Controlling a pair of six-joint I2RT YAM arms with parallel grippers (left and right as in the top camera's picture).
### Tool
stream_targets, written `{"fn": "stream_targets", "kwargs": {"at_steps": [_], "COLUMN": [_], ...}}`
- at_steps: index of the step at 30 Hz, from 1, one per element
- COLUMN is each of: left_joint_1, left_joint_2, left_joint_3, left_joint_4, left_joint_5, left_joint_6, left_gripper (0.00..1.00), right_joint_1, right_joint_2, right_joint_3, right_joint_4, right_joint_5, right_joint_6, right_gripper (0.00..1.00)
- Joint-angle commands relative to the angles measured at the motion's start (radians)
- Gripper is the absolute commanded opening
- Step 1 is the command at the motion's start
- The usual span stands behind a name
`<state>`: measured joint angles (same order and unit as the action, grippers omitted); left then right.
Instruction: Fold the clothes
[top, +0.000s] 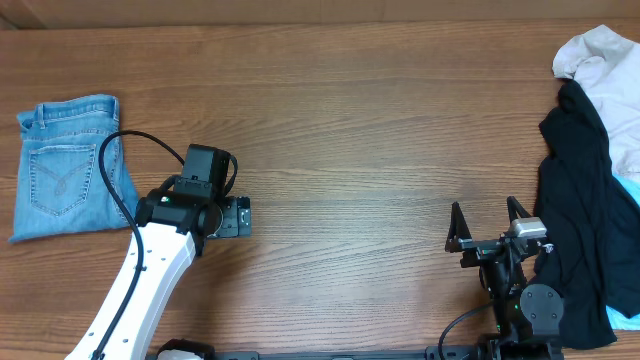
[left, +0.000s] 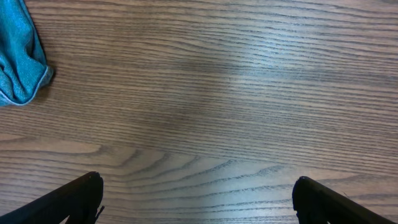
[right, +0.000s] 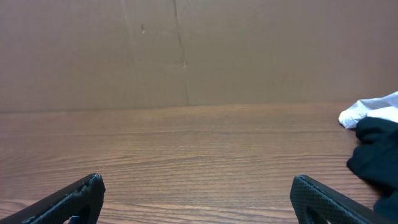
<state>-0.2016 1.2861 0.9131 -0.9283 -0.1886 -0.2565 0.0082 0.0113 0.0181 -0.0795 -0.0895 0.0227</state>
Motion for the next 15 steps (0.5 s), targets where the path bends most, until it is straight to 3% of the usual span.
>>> {"fn": "stream_targets", "kwargs": {"at_steps": [1,10,15], "left_joint_1": [-0.002,0.003,0.067], "left_joint_2": [0.005,-0.142,-0.304], "left_joint_3": [-0.006,-0.022,-0.079], "left_joint_4": [-0.002,0.032,0.146], "left_joint_5": [-0.013,-0.041,0.076], "left_joint_6": [-0.01,-0.01,0.069], "left_gripper": [1.0,1.0,1.0], "right_joint_1": [0.006,0.006,0.006], "right_joint_2": [-0.008,-0.008,-0.008], "right_joint_3": [-0.01,-0.01,-0.01], "right_joint_4": [0.003,0.003,0.003], "right_joint_5": [0.01,0.01,0.01], "right_joint_6": [0.0,0.0,0.0], "right_gripper": [1.0,1.0,1.0]}}
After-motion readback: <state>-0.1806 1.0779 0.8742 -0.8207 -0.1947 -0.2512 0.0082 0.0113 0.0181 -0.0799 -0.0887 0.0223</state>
